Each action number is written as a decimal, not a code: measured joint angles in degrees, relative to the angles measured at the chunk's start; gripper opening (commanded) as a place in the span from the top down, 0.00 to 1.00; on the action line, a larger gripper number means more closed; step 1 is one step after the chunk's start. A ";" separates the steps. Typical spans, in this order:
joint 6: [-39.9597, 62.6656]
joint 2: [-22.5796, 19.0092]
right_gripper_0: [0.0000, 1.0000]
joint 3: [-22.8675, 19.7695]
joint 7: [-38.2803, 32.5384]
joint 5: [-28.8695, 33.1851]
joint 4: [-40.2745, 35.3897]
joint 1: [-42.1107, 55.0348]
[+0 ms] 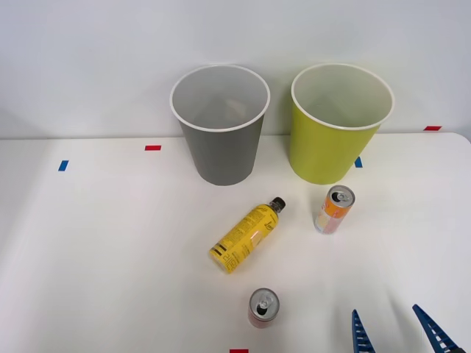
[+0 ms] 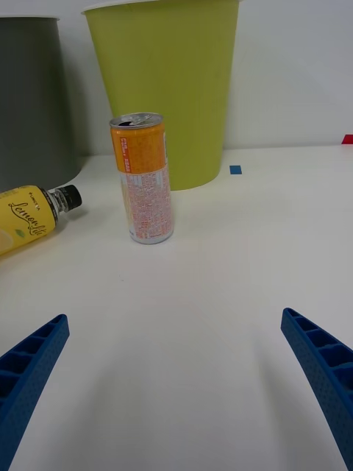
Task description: Put cans in the gray bin, plastic bottles in the light green bin
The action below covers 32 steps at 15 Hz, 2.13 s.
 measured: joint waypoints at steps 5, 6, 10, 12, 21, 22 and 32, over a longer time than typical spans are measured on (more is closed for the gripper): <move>0.00 0.00 0.00 0.00 0.00 0.00 0.00 0.00; 0.00 0.00 0.00 0.00 0.00 0.00 0.00 0.00; 0.00 0.00 0.00 0.00 0.00 0.00 0.00 0.00; 0.00 0.00 0.00 0.00 0.00 0.00 0.00 0.00; 0.54 1.51 0.00 1.25 -0.09 -0.60 4.21 -4.20; 0.14 1.62 0.00 1.15 -0.04 -0.67 4.26 -5.38; 1.39 4.65 0.00 -0.42 1.15 -1.36 4.30 -14.04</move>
